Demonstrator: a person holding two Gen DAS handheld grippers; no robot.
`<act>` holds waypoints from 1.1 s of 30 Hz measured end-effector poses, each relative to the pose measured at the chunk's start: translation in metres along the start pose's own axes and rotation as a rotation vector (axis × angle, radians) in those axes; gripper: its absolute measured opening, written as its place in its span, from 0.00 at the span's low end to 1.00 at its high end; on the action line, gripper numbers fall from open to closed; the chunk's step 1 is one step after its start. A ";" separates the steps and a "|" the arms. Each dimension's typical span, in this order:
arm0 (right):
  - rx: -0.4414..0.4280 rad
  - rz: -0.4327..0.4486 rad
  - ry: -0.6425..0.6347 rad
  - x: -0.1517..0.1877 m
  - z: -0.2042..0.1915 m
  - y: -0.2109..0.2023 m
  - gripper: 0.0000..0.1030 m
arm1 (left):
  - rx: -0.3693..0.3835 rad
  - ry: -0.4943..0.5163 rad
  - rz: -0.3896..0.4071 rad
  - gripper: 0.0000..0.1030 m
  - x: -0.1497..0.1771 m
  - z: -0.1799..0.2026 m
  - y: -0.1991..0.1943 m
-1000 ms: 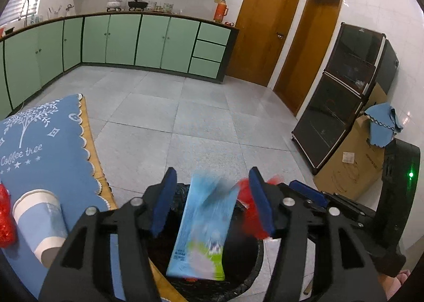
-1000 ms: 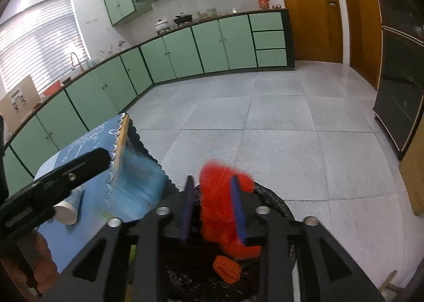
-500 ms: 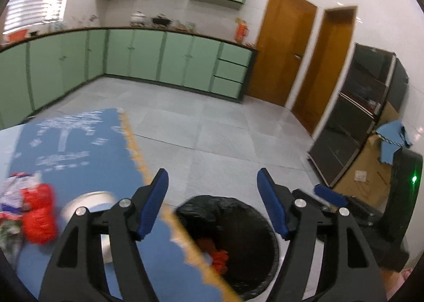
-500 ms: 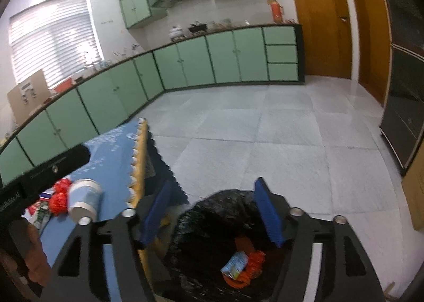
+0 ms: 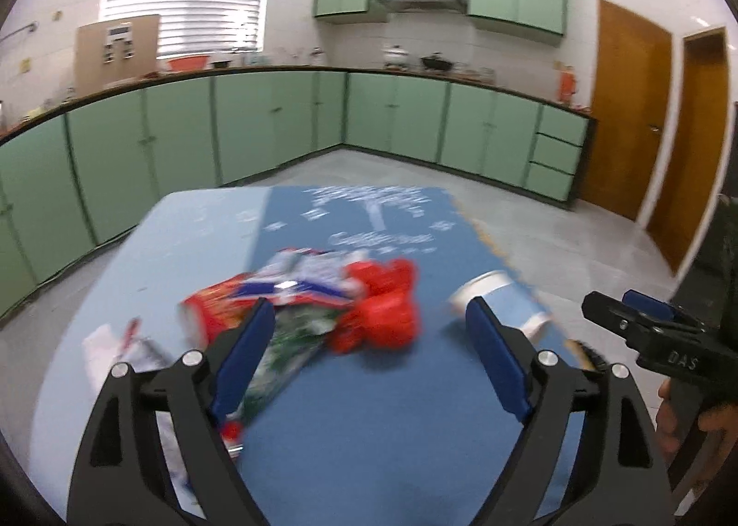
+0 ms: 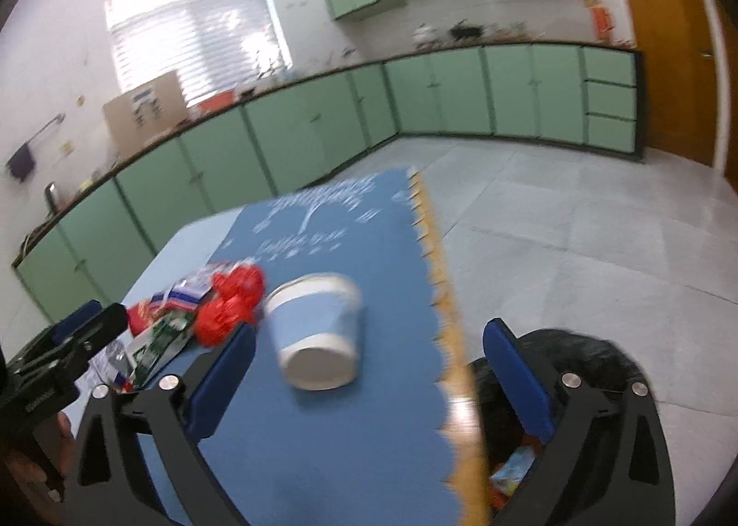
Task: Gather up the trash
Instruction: 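Grasp the white-blue paper cup with the right tool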
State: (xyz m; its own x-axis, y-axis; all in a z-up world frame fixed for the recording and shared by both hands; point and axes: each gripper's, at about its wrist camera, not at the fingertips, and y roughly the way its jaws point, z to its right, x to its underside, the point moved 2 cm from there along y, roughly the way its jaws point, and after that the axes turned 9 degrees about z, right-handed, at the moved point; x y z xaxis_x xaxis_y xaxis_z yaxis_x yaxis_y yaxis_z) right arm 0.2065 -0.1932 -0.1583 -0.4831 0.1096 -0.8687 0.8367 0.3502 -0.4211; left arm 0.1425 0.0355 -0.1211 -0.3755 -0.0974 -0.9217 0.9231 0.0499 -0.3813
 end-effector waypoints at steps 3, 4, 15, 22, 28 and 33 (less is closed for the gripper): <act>-0.024 -0.052 -0.032 0.010 -0.017 0.024 0.94 | -0.039 -0.017 -0.017 0.80 0.006 -0.020 -0.001; -0.025 -0.059 -0.042 0.013 -0.022 0.029 0.94 | -0.045 -0.022 -0.019 0.80 0.008 -0.024 -0.002; 0.030 -0.136 -0.052 0.023 -0.026 0.071 0.94 | -0.046 -0.041 -0.028 0.80 0.019 -0.042 -0.001; 0.030 -0.169 -0.072 0.025 -0.032 0.083 0.89 | -0.029 -0.040 -0.028 0.80 0.020 -0.036 0.009; 0.011 -0.200 -0.071 0.028 -0.032 0.088 0.65 | -0.010 -0.033 -0.034 0.80 0.020 -0.026 0.020; 0.013 -0.171 -0.046 0.024 -0.026 0.081 0.57 | 0.017 -0.018 -0.034 0.80 0.018 -0.012 0.028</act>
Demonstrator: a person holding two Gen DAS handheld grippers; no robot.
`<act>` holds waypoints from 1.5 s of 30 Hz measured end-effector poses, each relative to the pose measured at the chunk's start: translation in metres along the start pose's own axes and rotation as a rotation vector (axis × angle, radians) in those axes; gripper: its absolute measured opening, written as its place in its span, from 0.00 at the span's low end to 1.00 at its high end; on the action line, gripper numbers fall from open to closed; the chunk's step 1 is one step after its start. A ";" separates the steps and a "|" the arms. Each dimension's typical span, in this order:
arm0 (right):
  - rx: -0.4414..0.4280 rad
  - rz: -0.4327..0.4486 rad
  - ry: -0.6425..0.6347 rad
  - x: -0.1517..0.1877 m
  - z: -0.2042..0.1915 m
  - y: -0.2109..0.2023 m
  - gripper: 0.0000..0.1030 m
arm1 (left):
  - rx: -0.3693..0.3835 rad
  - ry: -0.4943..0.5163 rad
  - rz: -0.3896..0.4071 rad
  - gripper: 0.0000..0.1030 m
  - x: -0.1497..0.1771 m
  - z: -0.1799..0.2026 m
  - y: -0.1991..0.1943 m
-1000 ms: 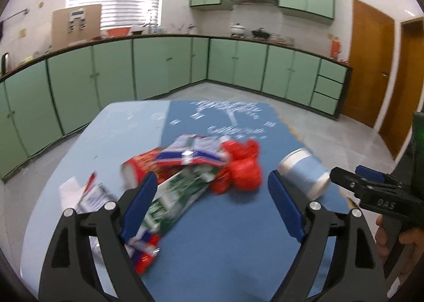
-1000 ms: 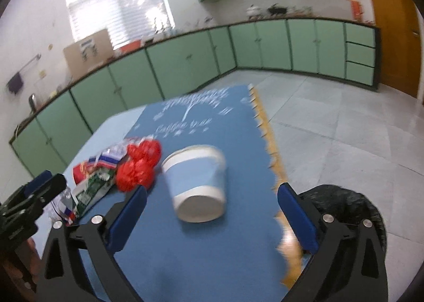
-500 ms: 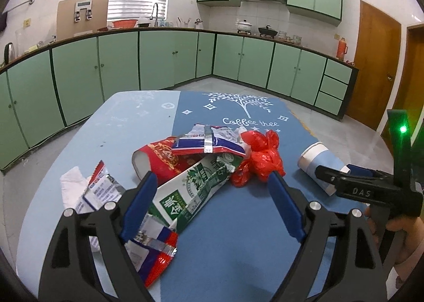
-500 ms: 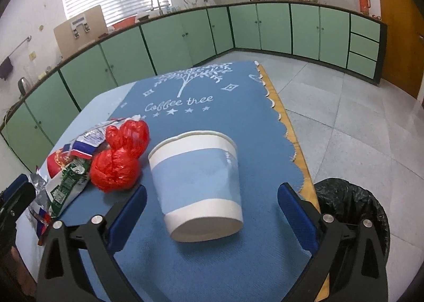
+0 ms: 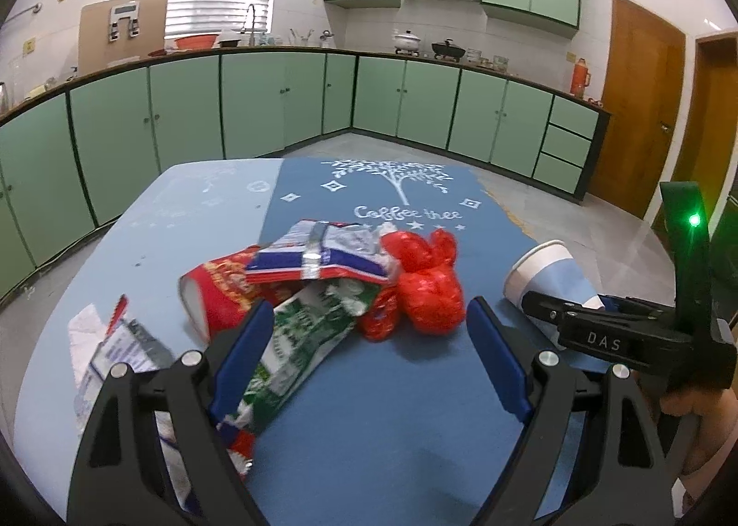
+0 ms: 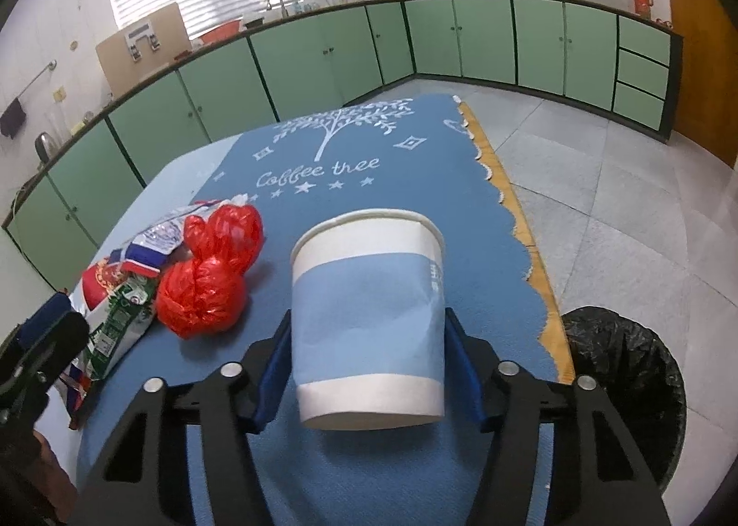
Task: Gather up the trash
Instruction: 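Grasp the white-blue paper cup with the right tool, then grasp the second red plastic bag with the left tool while the right tool holds the cup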
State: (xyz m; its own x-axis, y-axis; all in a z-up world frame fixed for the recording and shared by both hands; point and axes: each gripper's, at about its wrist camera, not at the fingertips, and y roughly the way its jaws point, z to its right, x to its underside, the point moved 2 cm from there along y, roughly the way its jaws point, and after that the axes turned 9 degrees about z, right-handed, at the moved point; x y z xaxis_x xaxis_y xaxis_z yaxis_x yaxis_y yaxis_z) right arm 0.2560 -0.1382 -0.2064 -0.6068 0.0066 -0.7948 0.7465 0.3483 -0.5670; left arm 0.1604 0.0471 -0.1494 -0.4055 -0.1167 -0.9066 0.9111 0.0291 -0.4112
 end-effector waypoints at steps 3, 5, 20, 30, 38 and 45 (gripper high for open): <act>0.015 0.024 0.023 -0.004 0.010 -0.009 0.56 | 0.028 0.016 0.006 0.80 -0.003 0.013 0.006; 0.029 0.039 0.037 -0.006 0.018 -0.016 0.56 | 0.052 0.023 0.003 0.77 -0.004 0.025 0.014; 0.076 0.091 0.056 -0.016 0.047 -0.036 0.56 | 0.040 0.027 -0.081 0.67 0.000 0.055 0.073; 0.071 0.086 0.068 -0.013 0.049 -0.034 0.56 | -0.005 0.001 -0.102 0.20 -0.002 0.048 0.080; 0.062 0.101 0.067 -0.013 0.046 -0.041 0.56 | -0.012 0.001 -0.077 0.01 -0.003 0.047 0.070; 0.061 0.128 0.067 -0.014 0.046 -0.053 0.56 | 0.035 -0.013 -0.021 0.00 -0.008 0.048 0.030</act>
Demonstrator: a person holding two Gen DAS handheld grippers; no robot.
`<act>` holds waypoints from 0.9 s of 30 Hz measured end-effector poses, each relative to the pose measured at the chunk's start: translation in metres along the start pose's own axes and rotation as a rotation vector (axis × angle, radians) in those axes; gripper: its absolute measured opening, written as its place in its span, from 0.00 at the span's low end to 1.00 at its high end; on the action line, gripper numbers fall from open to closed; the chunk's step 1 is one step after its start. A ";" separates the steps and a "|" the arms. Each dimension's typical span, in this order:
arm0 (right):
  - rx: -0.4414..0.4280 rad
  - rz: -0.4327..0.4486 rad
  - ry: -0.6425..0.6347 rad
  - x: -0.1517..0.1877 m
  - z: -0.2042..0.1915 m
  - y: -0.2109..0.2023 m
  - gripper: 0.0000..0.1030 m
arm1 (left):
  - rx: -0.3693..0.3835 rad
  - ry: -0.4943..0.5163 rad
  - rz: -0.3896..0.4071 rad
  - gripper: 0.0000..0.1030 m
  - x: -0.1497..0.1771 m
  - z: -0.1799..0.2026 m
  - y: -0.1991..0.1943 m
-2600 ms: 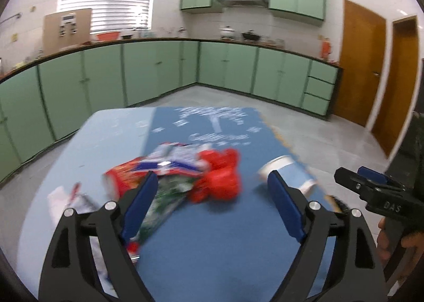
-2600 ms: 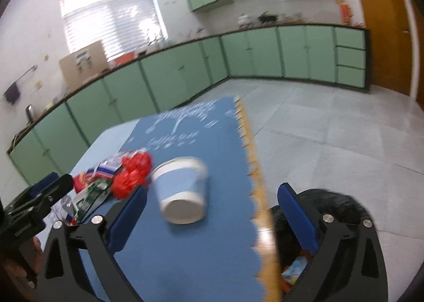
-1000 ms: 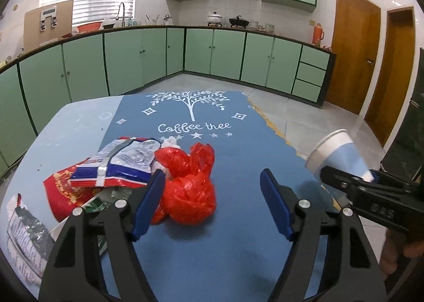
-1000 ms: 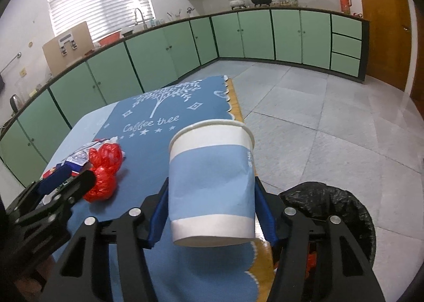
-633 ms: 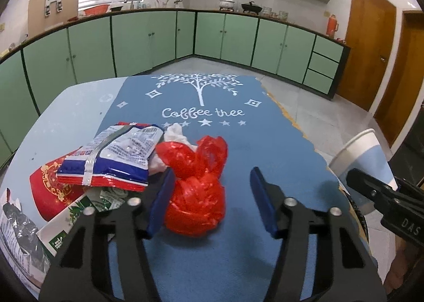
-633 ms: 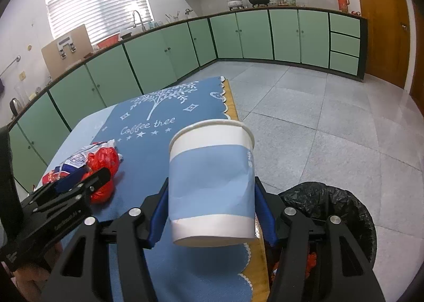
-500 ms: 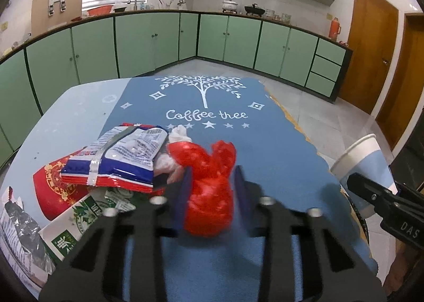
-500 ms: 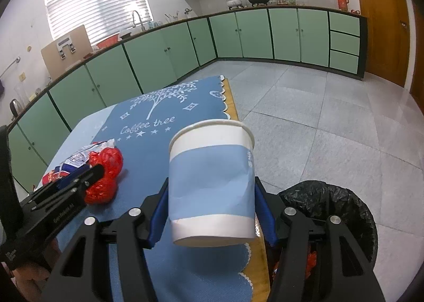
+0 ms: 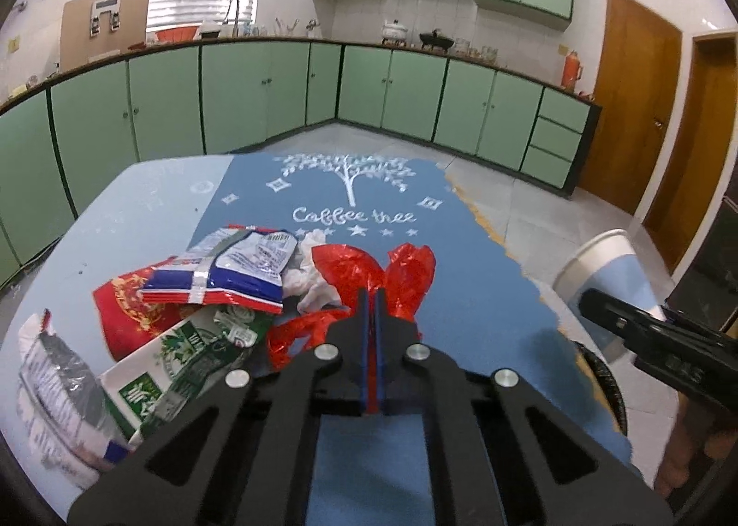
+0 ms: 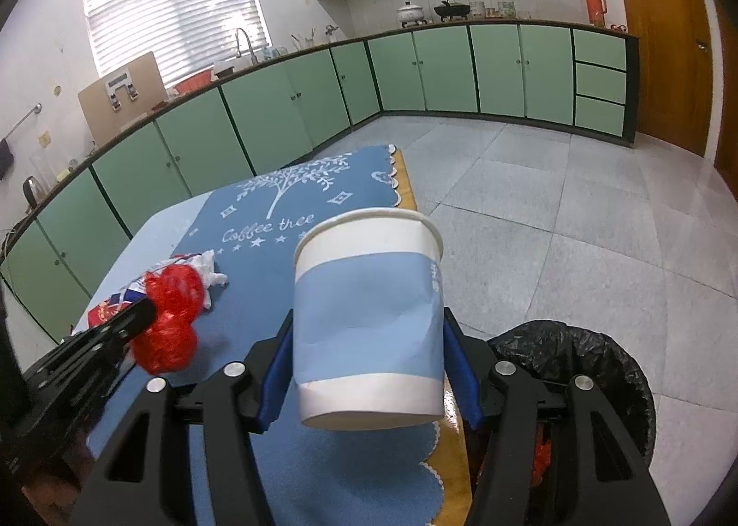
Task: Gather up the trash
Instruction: 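Grasp the second red plastic bag with the left tool while the right tool holds the cup, then release the red bag and paper cup into the black bin from both tools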
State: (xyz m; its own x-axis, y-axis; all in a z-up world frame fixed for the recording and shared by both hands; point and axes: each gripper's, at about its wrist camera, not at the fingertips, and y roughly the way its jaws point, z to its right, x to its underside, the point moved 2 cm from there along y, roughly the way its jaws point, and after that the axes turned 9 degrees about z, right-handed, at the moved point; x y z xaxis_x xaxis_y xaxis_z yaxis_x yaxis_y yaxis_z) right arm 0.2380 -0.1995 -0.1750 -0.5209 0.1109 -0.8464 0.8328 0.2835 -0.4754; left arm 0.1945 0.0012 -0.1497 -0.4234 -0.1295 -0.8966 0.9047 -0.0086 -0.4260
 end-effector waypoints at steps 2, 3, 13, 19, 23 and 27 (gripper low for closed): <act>0.003 0.010 0.004 -0.002 0.002 -0.004 0.56 | 0.021 0.008 0.010 0.00 -0.003 0.005 -0.009; 0.007 0.017 0.006 -0.004 0.004 -0.006 0.56 | 0.030 0.012 0.015 0.00 -0.004 0.008 -0.011; 0.103 0.068 0.045 -0.010 0.047 -0.046 0.56 | 0.181 0.047 0.036 0.00 -0.017 0.059 -0.017; 0.196 0.091 0.076 -0.008 0.085 -0.076 0.56 | 0.312 0.083 0.039 0.00 -0.019 0.113 -0.017; 0.250 0.103 0.093 -0.005 0.107 -0.094 0.56 | 0.373 0.106 0.036 0.00 -0.015 0.143 -0.014; 0.294 0.112 0.109 -0.002 0.126 -0.109 0.57 | 0.425 0.118 0.017 0.00 -0.010 0.173 -0.006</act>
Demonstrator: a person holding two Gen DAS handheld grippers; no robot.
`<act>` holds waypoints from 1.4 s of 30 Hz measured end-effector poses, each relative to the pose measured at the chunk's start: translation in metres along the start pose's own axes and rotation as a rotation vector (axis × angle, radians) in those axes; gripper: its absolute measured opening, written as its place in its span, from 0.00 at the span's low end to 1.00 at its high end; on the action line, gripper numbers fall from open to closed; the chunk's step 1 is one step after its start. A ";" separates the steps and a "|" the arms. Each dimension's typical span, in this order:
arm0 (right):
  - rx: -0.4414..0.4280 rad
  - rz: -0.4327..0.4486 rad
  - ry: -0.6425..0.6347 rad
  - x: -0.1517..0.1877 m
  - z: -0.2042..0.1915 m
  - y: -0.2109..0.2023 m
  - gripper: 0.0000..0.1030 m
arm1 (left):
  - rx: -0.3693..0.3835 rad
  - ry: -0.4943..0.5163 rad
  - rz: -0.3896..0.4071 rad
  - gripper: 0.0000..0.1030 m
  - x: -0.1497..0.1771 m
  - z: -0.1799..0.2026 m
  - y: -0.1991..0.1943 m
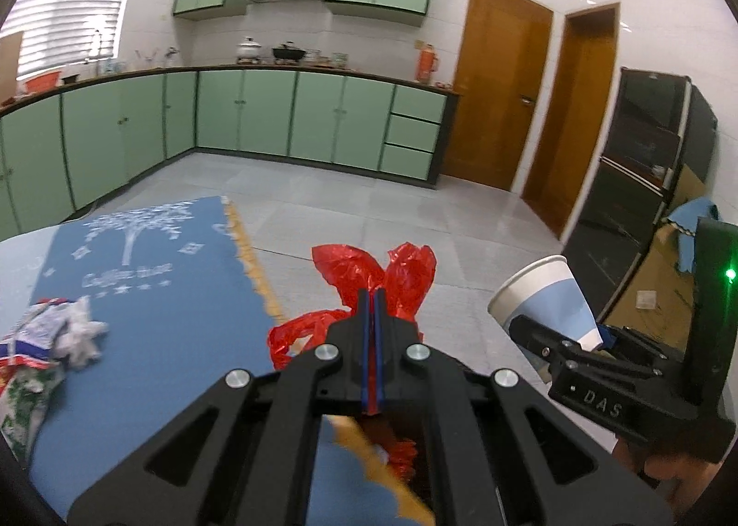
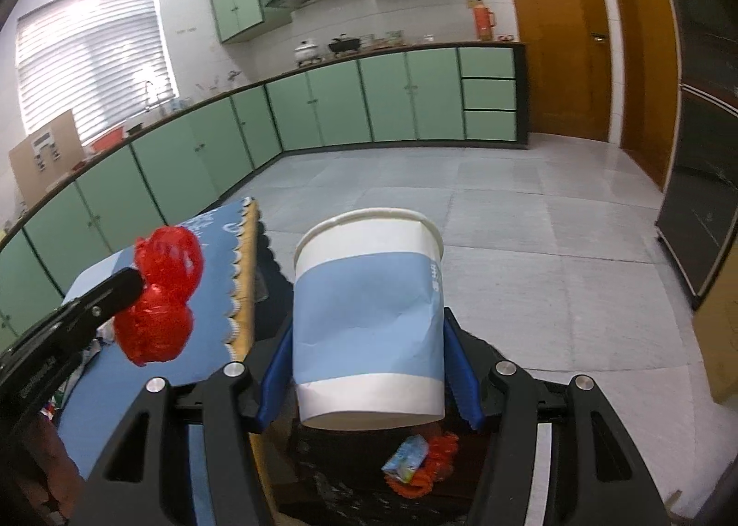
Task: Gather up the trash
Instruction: 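Release the red bag and paper cup into the black bin from both tools, then move the left tool back to the table and grasp the white-blue snack wrapper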
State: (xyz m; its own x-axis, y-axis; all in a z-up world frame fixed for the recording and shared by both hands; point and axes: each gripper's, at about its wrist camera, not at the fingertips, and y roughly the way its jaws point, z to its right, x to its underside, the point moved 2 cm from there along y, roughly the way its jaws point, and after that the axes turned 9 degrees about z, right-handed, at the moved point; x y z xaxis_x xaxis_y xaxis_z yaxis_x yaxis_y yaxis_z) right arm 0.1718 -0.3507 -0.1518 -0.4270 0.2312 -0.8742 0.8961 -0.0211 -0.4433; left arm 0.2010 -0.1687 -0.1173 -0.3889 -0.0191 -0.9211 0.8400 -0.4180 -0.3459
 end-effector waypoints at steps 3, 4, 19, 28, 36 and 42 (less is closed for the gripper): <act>0.030 -0.005 0.011 0.003 0.015 -0.004 0.57 | 0.035 0.004 -0.023 0.01 0.003 0.013 0.016; 0.037 -0.008 0.014 0.005 0.021 -0.004 0.57 | 0.047 0.006 -0.035 0.01 0.004 0.017 0.022; 0.117 -0.074 0.026 0.029 0.048 0.006 0.80 | 0.062 0.001 -0.111 0.45 0.009 0.016 0.051; 0.099 -0.031 0.021 0.017 0.037 -0.002 0.88 | -0.007 -0.031 -0.047 0.57 -0.007 -0.015 0.017; -0.016 0.018 -0.025 0.003 -0.018 -0.007 0.94 | -0.206 -0.019 0.033 0.70 -0.007 -0.075 -0.049; -0.131 0.012 -0.062 0.002 -0.075 0.000 0.94 | -0.402 -0.044 0.050 0.73 0.004 -0.136 -0.107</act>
State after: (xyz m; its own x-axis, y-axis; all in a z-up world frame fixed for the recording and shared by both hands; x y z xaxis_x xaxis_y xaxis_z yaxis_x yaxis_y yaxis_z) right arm 0.1805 -0.2772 -0.1387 -0.4194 0.1712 -0.8915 0.9075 0.1043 -0.4069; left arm 0.1615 -0.0005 -0.1084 -0.3522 -0.0732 -0.9331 0.9359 -0.0268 -0.3511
